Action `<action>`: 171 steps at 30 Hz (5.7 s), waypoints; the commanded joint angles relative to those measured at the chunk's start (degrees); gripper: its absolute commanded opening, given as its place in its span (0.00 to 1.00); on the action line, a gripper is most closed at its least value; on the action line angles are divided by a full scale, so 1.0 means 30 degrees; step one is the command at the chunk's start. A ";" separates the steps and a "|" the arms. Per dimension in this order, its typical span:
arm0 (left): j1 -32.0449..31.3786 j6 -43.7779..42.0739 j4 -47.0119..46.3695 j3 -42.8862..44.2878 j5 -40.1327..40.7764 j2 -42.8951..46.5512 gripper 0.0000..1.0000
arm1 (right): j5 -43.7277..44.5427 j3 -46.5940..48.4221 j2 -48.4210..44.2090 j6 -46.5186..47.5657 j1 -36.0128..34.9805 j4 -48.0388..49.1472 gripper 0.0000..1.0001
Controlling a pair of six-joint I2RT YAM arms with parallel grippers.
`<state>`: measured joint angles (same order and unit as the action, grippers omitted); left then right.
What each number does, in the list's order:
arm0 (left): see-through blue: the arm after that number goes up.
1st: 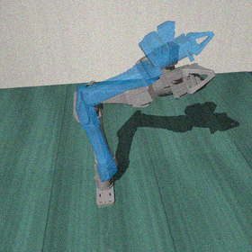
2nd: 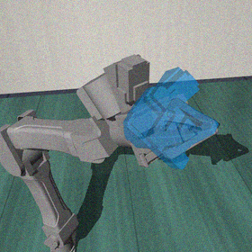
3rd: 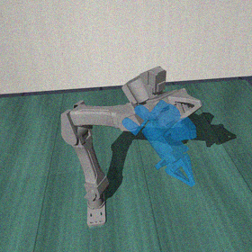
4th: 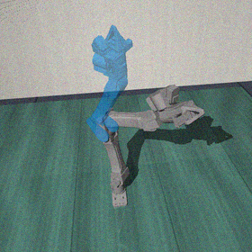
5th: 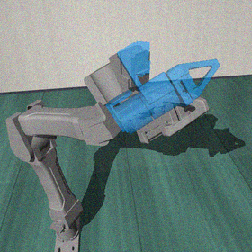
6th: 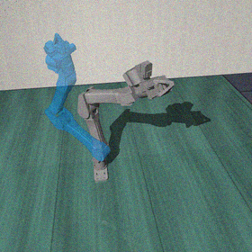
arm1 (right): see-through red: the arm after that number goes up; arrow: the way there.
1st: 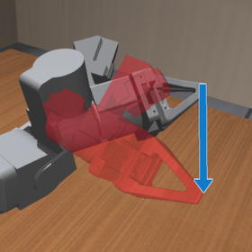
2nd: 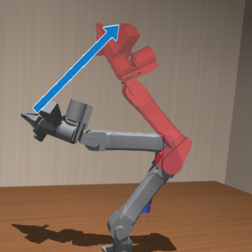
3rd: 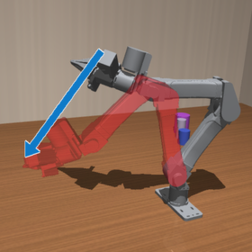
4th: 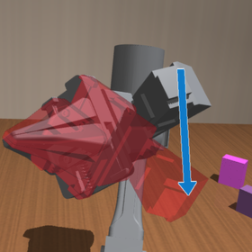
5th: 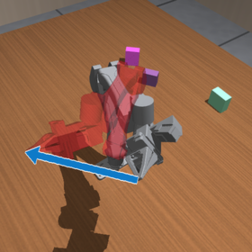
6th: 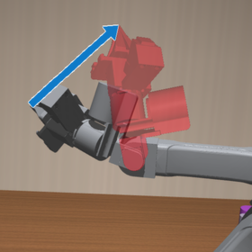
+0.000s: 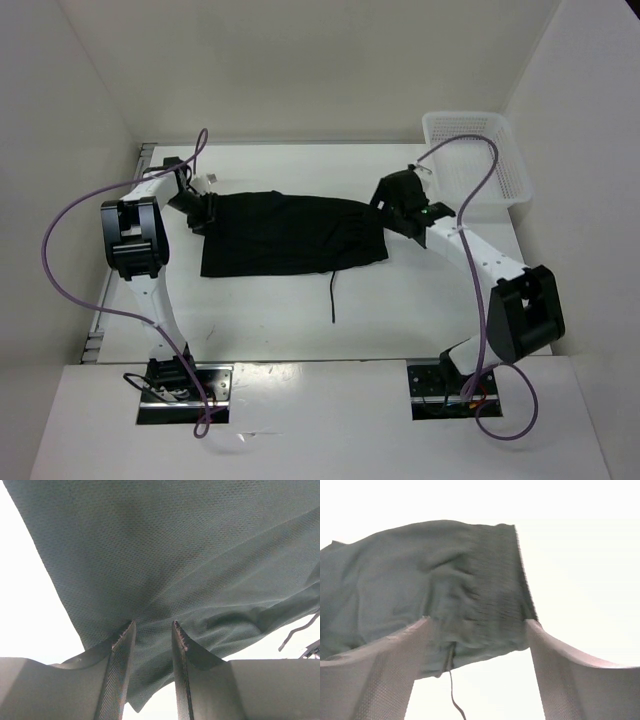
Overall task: Fold and stack the shorts
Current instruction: Fold the shorts
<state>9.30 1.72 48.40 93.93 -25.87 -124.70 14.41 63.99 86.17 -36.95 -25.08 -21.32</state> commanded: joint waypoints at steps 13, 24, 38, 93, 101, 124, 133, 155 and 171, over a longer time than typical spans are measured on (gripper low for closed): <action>-0.0024 -0.0572 0.0653 -0.0607 0.0244 -0.0063 0.43 | -0.2051 -0.3926 -0.1331 -0.4998 0.1593 0.2449 0.83; -0.0024 -0.0572 0.0653 -0.0607 0.0244 -0.0238 0.43 | -0.4129 -0.3751 0.1216 -0.6258 0.1768 0.2828 0.76; -0.0024 -0.0572 0.0653 -0.0783 0.0419 -0.0238 0.43 | -0.4248 -0.2901 0.0810 -0.4680 0.3201 0.1426 0.04; -0.0375 -0.0572 0.2850 0.1822 -0.1981 0.0758 0.52 | -0.3406 -0.0331 0.1743 0.0945 0.5870 -0.2085 0.00; -0.2746 -0.0572 0.2675 0.2525 -0.1575 -0.1056 0.55 | 0.0376 0.4237 0.2888 0.4401 0.4906 -0.4434 0.00; -0.3745 -0.0572 0.1708 0.5282 0.0566 -0.4867 0.19 | 0.3079 2.0361 1.5485 0.9006 -1.0448 -0.9446 0.00; -0.3366 -0.0572 0.1708 0.5108 0.1062 -0.4867 0.17 | 0.1350 2.2119 1.6306 0.9006 -1.0624 -0.9035 0.14; -0.3974 -0.0572 0.6274 0.6661 -0.1426 0.2281 0.61 | -0.1609 0.7127 0.3215 0.5472 -0.7525 0.0574 0.73; -0.7553 -0.0572 0.4579 0.3321 0.2937 0.0758 0.70 | -0.4600 -0.2520 0.0720 0.4406 -0.5439 0.2127 0.85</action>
<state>-12.95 1.26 62.74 104.36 -20.34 -122.65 2.74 57.01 91.37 -23.35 -40.38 -20.12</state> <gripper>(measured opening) 0.700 0.845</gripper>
